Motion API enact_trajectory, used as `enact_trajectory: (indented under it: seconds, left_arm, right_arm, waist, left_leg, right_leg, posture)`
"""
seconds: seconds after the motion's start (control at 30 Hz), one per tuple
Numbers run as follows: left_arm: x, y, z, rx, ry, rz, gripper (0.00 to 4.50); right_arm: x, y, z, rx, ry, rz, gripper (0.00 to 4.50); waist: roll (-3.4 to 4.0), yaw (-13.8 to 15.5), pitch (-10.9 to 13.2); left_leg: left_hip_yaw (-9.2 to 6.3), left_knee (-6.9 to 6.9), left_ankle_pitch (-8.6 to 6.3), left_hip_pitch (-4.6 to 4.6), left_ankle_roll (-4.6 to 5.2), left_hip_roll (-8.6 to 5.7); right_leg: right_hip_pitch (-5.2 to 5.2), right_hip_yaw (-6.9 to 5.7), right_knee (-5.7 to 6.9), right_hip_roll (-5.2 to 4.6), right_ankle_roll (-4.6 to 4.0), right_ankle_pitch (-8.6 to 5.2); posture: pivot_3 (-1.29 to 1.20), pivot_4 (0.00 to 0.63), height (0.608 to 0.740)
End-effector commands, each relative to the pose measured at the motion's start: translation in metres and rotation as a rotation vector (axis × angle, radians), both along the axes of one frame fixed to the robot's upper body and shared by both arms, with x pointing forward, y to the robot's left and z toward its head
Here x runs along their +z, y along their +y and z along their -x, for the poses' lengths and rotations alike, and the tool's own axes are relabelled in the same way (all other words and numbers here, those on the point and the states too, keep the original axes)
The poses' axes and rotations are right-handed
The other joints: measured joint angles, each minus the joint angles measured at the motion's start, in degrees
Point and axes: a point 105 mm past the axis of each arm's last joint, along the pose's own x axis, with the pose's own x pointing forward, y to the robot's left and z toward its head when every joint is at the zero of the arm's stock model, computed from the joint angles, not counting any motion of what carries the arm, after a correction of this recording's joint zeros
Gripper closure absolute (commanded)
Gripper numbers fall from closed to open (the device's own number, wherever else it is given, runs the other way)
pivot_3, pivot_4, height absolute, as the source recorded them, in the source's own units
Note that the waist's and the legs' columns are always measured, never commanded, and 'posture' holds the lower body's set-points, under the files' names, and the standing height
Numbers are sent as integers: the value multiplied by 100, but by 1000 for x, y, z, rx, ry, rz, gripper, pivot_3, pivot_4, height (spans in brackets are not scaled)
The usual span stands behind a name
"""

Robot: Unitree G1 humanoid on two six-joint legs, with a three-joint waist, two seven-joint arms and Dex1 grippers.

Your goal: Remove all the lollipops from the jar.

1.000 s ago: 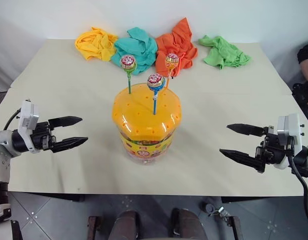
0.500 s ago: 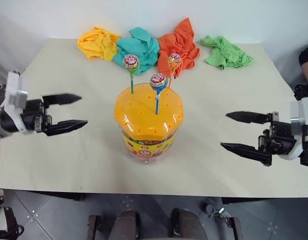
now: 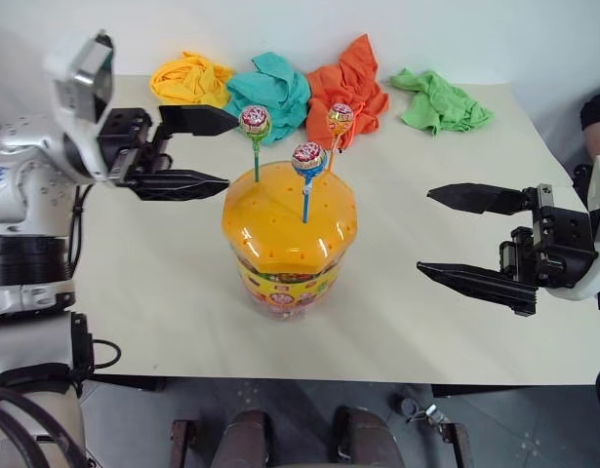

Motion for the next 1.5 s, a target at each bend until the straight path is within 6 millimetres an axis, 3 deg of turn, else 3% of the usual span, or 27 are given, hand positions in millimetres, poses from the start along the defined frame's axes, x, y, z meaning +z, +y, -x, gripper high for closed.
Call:
enact_trajectory:
  seconds: [0.03,0.17,0.27,0.7,1.03,1.17,1.27,1.4,1.5]
  left_arm:
    - [5,-11,-1,-78,-24,-14,0]
    - [4,-26,-14,-85,-27,3,0]
    - [6,-32,-16,-94,-13,5,589]
    - [26,-37,-1,-148,-14,28,4472]
    - [55,-36,-2,-45,-130,100,4472]
    - [62,-19,-18,167,-135,139,4472]
    - [39,13,-35,461,-1,55,4472]
    - [6,46,-42,719,181,-1,4472]
    - [-27,69,-35,845,300,-82,4472]
  right_arm:
    - [11,2,5,-18,-55,-3,27]
    - [13,-1,2,-63,-56,-39,27]
    - [13,-1,5,-82,-69,-49,0]
    - [17,-4,6,-91,-89,-53,0]
    - [25,1,7,-29,-73,-85,0]
    - [21,1,6,-27,-60,-96,0]
    - [18,4,8,-4,-37,-112,0]
    - [16,5,9,24,-16,-123,0]
    - [9,6,12,65,19,-108,0]
  waist:
    - [0,1,0]
    - [-1,14,1]
    - [-2,9,1]
    - [-3,18,2]
    - [-4,-1,2]
    - [-4,1,3]
    - [-3,-47,2]
    - [-4,-68,4]
    - [-15,-20,10]
  left_leg:
    - [-1,3,-1,0,2,0]
    - [-3,18,-5,-8,8,0]
    - [-3,25,-9,-12,15,0]
    - [-5,41,-15,-20,25,0]
    - [-5,42,-16,-20,26,0]
    - [-5,42,-16,-21,27,0]
    - [-5,37,-17,-16,27,1]
    - [-11,24,-16,-4,26,3]
    - [-14,33,-19,-10,25,3]
  right_leg:
    - [0,0,1,0,0,0]
    - [0,-2,2,0,2,1]
    - [0,-3,1,-1,5,3]
    - [0,-1,1,-2,10,5]
    - [0,0,0,-2,10,6]
    - [0,0,0,-2,11,6]
    - [-1,6,0,-2,11,6]
    - [-1,13,1,-2,11,6]
    - [-1,12,1,-2,11,6]
  posture:
    - [0,150,740]
    - [0,150,740]
    - [0,150,740]
    - [0,150,740]
    - [0,150,740]
    - [0,150,740]
    - [0,150,740]
    - [0,150,740]
    - [0,150,740]
